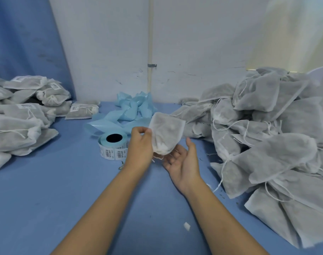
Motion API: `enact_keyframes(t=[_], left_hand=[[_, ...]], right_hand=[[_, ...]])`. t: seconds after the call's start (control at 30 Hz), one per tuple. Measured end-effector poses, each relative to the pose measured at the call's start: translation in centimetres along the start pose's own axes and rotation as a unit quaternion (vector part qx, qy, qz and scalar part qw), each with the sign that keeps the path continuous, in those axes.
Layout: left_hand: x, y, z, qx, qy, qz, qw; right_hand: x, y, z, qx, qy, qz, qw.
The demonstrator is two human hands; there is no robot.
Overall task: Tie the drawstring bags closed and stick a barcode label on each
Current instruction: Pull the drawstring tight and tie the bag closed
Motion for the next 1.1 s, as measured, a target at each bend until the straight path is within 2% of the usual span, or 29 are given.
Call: enact_keyframes(t=[0.13, 0.23, 0.33, 0.47, 0.6, 0.73, 0.83, 0.9, 1.0, 1.1], left_hand=[[-0.3, 1.6, -1.5, -0.009, 0.02, -0.018, 1.0], [-0.7, 1.8, -2.2, 0.009, -0.017, -0.042, 0.999], [-0.8, 2.8, -2.0, 0.086, -0.071, -0.006, 0.994], [-0.8, 4.5, -2.1, 0.142, -0.079, 0.076, 0.984], [-1.5, 6.0, -1.6, 0.273, -0.1, 0.172, 0.941], [-1.6, 6.9, -1.6, 0.292, -0.102, 0.201, 0.93], [-1.8, 6.3, -1.1, 0.27, -0.127, 0.172, 0.939], [-1.5, 5.4, -1.3, 0.179, -0.116, 0.129, 0.968], [-1.1, 3.6, -3.0, 0.066, -0.003, 0.038, 0.997], [-1.5, 1.9, -4.2, 0.028, 0.055, -0.043, 0.997]], right_hand=[[-0.7, -1.0, -0.3, -0.132, 0.043, -0.035, 0.99], [-1.1, -1.4, -0.1, -0.183, 0.072, -0.041, 0.98], [-1.3, -0.8, -0.4, -0.124, 0.086, 0.007, 0.989], [-1.1, -0.1, -0.5, -0.102, 0.102, 0.043, 0.989], [-1.2, 0.6, -0.7, -0.075, 0.122, 0.084, 0.986], [-1.0, 1.0, -1.0, -0.045, 0.121, 0.086, 0.988], [-1.0, 0.7, -0.8, -0.109, 0.133, 0.079, 0.982], [-1.0, 0.6, -0.7, -0.143, 0.143, 0.084, 0.976], [-0.9, 0.7, -0.8, -0.154, 0.15, 0.1, 0.971], [-1.0, 0.7, -0.9, -0.16, 0.152, 0.107, 0.97]])
Point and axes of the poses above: each hand's wrist, its own x-axis towards the middle knuckle, its own y-axis out of the back of the hand, z = x × y, the point moved 7 cm from there along x, towards the middle knuckle, and after that the axes turned 1 degree about y, right-handed, at the moved point
